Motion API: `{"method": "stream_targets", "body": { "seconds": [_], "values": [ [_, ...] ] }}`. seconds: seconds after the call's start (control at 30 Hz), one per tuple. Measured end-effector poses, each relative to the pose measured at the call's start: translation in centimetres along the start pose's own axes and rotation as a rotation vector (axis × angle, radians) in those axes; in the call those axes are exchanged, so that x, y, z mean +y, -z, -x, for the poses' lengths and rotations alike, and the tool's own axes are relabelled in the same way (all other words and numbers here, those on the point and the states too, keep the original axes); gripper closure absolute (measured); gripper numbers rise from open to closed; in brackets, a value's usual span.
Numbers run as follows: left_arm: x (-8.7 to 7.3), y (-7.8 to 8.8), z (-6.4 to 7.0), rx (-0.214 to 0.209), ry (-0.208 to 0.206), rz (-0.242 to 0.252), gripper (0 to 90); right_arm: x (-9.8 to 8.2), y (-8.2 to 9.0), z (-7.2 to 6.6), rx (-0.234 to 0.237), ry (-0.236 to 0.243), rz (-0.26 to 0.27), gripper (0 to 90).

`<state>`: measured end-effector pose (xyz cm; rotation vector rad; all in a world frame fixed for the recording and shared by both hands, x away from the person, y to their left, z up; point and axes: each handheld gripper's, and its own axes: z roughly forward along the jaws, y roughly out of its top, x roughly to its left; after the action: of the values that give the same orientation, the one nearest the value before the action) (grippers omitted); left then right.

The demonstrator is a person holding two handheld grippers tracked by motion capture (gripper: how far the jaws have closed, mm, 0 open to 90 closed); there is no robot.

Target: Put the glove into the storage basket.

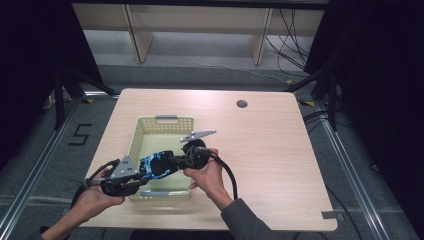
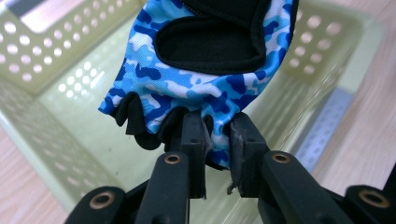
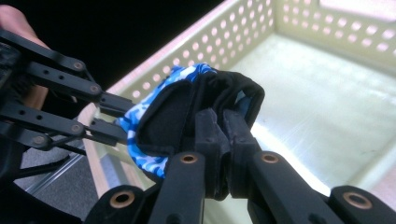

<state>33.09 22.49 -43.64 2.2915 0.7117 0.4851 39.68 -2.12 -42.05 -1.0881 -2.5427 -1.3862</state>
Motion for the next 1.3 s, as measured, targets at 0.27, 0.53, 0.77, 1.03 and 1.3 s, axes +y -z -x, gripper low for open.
{"method": "stream_targets", "body": {
  "seconds": [0.27, 0.53, 0.77, 1.03, 1.3],
  "values": [
    [-1.3, -0.4, -0.6, -0.005, 0.051, -0.043, 76.7, -0.3, -2.7, 0.1, -0.001, -0.018, -0.065, 86.5],
    [-1.5, -1.2, -0.8, -0.047, 0.079, -0.092, 69.4, -0.7, -4.1, 0.3, -0.024, -0.038, -0.106, 86.5],
    [-0.5, -0.5, -1.1, -0.033, 0.058, -0.068, 51.4, -0.8, -4.5, 0.3, -0.041, -0.022, -0.157, 86.5],
    [0.4, 0.3, -1.1, -0.013, 0.083, -0.034, 37.9, -0.9, -4.4, 0.3, -0.051, -0.034, -0.159, 86.1],
    [0.5, 0.8, -1.2, 0.002, 0.108, -0.020, 37.6, -0.9, -4.4, 0.3, -0.053, -0.032, -0.153, 85.2]
  ]
}}
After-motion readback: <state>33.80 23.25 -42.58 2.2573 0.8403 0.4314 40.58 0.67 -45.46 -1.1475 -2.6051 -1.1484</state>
